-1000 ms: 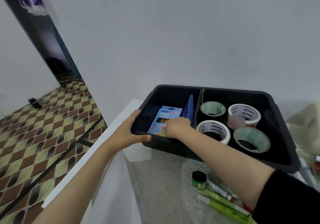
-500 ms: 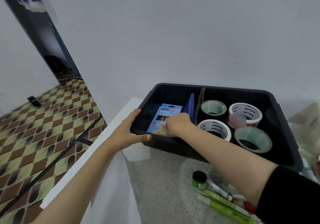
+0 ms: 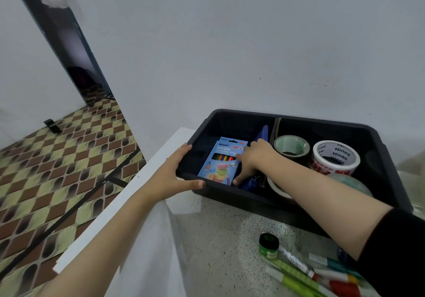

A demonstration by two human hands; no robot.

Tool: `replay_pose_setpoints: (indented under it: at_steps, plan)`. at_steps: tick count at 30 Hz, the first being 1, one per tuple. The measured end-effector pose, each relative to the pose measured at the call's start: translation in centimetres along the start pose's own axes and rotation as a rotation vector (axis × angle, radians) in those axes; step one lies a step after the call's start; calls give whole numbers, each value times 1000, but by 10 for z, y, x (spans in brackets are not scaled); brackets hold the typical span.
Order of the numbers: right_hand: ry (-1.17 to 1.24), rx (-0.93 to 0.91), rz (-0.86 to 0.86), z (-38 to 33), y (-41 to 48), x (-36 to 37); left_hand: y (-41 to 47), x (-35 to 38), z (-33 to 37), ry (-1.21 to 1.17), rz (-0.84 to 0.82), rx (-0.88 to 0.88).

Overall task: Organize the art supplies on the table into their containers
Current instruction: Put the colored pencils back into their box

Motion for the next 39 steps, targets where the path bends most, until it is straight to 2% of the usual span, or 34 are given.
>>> replay_pose_setpoints:
  at_steps: [3, 6, 8, 9, 12, 16, 22, 26, 32, 36, 39]
  plan:
    - [-62, 69, -162, -5, 14, 5, 0, 1, 1, -6, 0, 0]
    - [78, 75, -118, -2, 7, 3, 1, 1, 2, -5, 9, -4]
    - [90, 63, -66, -1, 9, 2, 1, 1, 2, -5, 9, -3]
    - [6, 69, -86, -2, 13, 2, 1, 1, 2, -5, 7, -4]
    - [-44, 105, -192, -10, 29, 10, 1, 2, 2, -16, 5, 3]
    - [91, 64, -34, -2, 16, 1, 1, 2, 2, -46, -5, -4]
    - [669, -175, 126, 18, -27, -14, 1, -2, 5, -98, -32, 13]
    - [849, -252, 323, 38, -71, 4, 6, -7, 17, -33, -68, 78]
    - [1018, -206, 530, 78, -150, 58, 11, 17, 44, 224, 85, 130]
    - [1070, -129, 582, 108, -209, 104, -2, 60, 95, 100, 167, 273]
    - [1084, -41, 632, 131, -255, 142, -22, 99, 146, 21, 209, 492]
Point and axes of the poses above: each hand's wrist, its own y-axis towards the middle knuckle, its own x-axis out of the palm, z = x × y, the point moved 1 cm from there along y, towards the middle knuckle, and after that the axes turned 6 degrees about x, right-handed, at the moved point
